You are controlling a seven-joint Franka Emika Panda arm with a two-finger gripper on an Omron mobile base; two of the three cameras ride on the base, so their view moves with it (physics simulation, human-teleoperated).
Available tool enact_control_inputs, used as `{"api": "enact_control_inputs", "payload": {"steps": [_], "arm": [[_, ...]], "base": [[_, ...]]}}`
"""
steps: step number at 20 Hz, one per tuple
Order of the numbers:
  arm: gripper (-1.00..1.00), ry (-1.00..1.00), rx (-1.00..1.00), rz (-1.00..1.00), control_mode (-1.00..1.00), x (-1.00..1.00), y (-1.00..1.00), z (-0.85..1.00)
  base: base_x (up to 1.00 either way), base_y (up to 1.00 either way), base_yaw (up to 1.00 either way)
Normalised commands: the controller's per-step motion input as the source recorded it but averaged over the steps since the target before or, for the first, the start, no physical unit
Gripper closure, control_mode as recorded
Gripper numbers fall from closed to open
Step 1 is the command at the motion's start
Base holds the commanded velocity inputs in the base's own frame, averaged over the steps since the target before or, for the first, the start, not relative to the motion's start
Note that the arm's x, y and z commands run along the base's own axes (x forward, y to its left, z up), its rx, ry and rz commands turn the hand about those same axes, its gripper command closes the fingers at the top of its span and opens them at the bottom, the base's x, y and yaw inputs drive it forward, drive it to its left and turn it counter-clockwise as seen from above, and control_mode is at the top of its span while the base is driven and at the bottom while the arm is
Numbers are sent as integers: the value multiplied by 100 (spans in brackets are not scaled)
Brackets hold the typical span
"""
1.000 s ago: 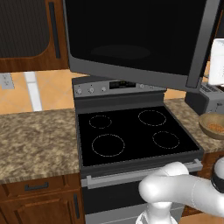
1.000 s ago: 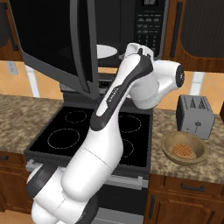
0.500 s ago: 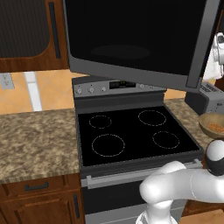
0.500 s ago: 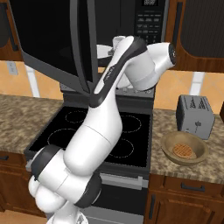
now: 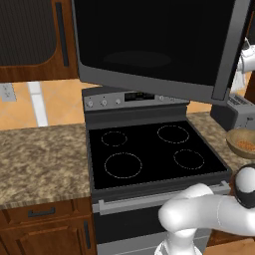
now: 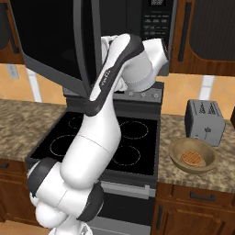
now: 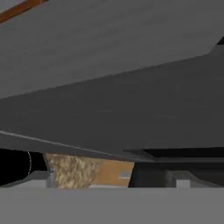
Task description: Open the microwave, place the bowl with waffle inside the microwave, then close the microwave door and turn it on.
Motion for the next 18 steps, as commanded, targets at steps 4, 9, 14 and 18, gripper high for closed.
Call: {"api": "enact_control_inputs", "payload": {"steps": [4,9,14,18], "arm": [[-100,-24,-8,29,-100,-82,98,0],[-100,-38,-2,1,-100,-100,87,0],[-100,-27,2,0,-100,-91,63,-3],[-100,-8,7,2,-100,-63,55,-18]], "base": [[0,0,0],[0,0,0],[0,0,0],[0,0,0]]}}
